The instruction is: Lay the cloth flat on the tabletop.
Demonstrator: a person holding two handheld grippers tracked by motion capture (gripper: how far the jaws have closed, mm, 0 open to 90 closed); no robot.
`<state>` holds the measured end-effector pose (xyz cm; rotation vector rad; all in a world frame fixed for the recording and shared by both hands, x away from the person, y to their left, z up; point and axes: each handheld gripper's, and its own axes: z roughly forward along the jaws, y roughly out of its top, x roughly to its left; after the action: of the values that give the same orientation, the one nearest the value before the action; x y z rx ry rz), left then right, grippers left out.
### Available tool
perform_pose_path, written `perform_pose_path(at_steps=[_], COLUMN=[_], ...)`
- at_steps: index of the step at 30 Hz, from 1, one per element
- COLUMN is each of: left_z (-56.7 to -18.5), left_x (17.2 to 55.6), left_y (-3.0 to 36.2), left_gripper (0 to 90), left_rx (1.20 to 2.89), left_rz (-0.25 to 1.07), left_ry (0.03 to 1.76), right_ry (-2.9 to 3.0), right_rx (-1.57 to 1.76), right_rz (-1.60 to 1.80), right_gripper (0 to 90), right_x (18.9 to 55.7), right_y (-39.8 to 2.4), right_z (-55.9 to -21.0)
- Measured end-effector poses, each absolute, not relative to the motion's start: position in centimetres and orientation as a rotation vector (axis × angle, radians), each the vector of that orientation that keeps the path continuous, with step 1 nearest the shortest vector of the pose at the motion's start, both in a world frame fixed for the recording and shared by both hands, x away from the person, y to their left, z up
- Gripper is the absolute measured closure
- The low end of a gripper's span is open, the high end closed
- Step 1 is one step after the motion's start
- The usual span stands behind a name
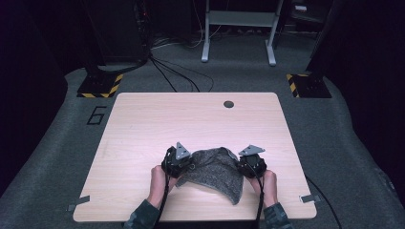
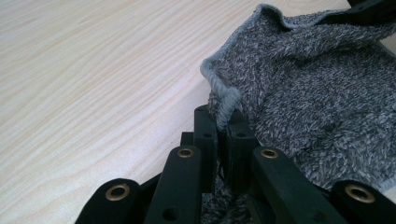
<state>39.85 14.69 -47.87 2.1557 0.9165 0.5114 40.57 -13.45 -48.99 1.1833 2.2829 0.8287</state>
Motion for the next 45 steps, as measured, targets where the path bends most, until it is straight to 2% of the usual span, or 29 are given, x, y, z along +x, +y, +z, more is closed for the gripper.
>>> perform_pose_path(at_steps=[3, 8, 12, 27, 38, 42, 45], left_z=[-47.9, -48.1, -48.1, -46.7, -47.9, -48.6, -49.1], left_x=[40.0, 40.0, 40.0, 38.7, 37.9, 39.0, 40.8], left_y=[14.8, 15.0, 15.3, 17.8, 20.8, 21.2, 21.3], left_gripper=[85.4, 85.8, 86.1, 86.6, 86.8, 86.9, 87.4], left_rx=[2.163, 2.166, 2.153, 2.089, 2.063, 2.07, 2.066], left_rz=[0.503, 0.51, 0.52, 0.58, 0.468, 0.444, 0.413], left_ry=[0.909, 0.915, 0.915, 0.936, 1.009, 1.03, 1.047], right_ry=[2.295, 2.294, 2.261, 2.18, 2.205, 2.228, 2.256], right_rx=[1.177, 1.169, 1.173, 1.219, 1.201, 1.193, 1.201], right_rz=[0.796, 0.784, 0.796, 1.082, 1.114, 1.092, 1.057], right_gripper=[68.0, 79.2, 84.0, 86.8, 87.0, 87.5, 88.0], right_x=[41.2, 41.5, 41.3, 39.6, 37.9, 38.7, 40.7], right_y=[-13.3, -13.3, -13.7, -16.4, -15.9, -15.6, -15.4], right_z=[-49.3, -49.7, -49.4, -46.0, -45.8, -45.8, -46.1])
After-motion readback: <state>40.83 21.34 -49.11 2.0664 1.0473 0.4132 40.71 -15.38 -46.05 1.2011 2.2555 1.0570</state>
